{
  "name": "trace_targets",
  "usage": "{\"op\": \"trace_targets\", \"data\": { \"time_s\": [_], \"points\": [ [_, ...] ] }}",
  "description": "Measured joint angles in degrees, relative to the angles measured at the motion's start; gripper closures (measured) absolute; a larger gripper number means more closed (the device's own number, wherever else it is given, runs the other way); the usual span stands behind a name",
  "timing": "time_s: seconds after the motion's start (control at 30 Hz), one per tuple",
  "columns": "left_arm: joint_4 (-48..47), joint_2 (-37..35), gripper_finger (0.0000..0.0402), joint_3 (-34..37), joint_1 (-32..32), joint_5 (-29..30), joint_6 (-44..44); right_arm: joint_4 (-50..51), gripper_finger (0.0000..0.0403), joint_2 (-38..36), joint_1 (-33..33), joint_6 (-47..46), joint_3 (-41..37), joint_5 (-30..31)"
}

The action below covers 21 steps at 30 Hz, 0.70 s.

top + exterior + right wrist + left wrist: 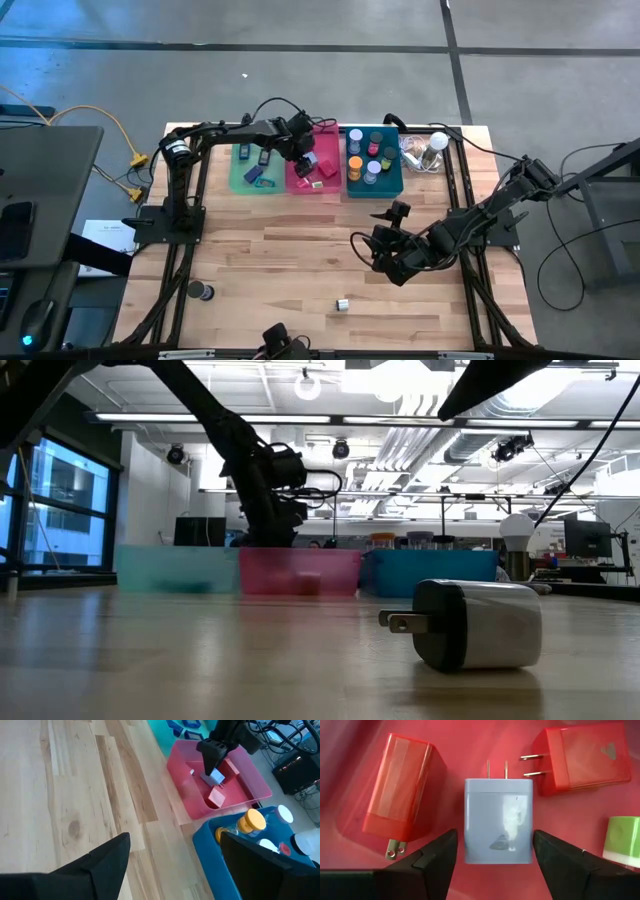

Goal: Pick & Place Office items
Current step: Put the light blue adapter into the red bin, then put the blue hourglass into the blue bin

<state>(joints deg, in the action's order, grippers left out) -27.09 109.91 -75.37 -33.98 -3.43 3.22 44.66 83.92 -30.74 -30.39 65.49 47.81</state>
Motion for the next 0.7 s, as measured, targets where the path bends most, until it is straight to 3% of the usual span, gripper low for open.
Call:
{"op": "trace_targets", "data": {
  "time_s": [0.33, 0.7],
  "points": [
    [-0.9, -1.9, 0.0141, -0.5, 0.0, 0.5, 1.1, 0.0, 0.0104, 0.0, 0.0, 0.0, 0.0, 0.0],
    [-10.6, -17.0, 0.0140, -2.1, 2.0, 0.0, -1.2, 0.0, 0.0104, 0.0, 0.0, 0.1, 0.0, 0.0]
  ]
}}
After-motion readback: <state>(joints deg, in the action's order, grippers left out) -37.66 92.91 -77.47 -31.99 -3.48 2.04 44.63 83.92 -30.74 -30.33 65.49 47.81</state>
